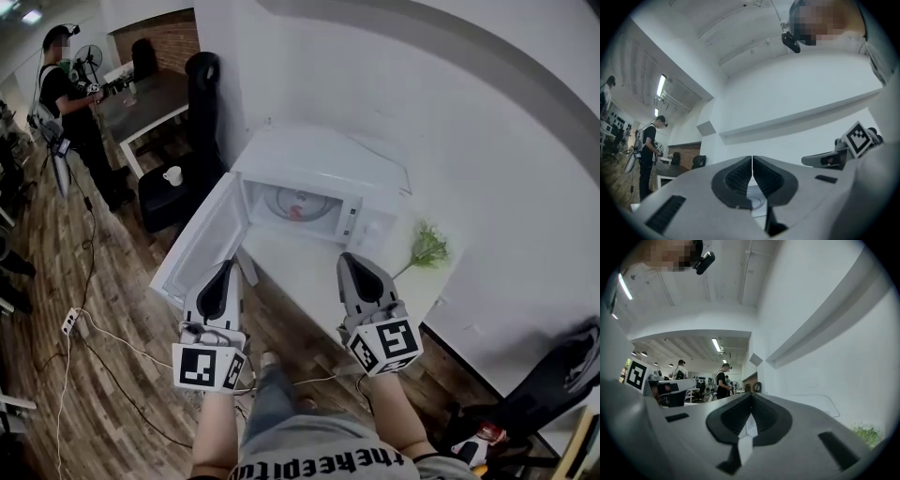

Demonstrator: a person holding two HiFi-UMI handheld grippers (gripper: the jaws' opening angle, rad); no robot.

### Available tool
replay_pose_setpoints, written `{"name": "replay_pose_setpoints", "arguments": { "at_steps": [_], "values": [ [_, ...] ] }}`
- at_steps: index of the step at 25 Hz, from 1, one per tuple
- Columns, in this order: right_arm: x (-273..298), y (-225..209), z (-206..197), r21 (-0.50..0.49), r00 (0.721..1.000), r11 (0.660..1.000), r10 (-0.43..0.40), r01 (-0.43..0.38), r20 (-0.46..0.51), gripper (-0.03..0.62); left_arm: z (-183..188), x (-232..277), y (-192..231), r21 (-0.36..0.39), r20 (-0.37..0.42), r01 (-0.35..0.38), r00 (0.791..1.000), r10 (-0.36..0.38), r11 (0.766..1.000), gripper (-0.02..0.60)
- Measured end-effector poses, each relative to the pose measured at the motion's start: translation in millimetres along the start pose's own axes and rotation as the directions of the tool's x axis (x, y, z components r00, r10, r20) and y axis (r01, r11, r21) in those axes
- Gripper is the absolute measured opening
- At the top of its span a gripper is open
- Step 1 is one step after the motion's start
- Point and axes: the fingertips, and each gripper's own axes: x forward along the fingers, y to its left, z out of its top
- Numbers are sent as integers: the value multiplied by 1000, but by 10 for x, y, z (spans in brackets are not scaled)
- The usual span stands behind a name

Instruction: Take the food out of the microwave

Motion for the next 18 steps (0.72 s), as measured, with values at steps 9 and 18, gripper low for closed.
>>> {"name": "replay_pose_setpoints", "arguments": {
  "at_steps": [9, 18],
  "values": [
    [609, -151, -331, 1, 999, 1000, -13, 13, -49, 3, -292, 500, 138, 2, -28, 66, 997, -66, 998, 9],
    [1184, -295, -886, 21, 988, 999, -30, 34, -150, 3, -630, 901, 318, 0, -48, 114, 992, -114, 993, 9]
  ]
}}
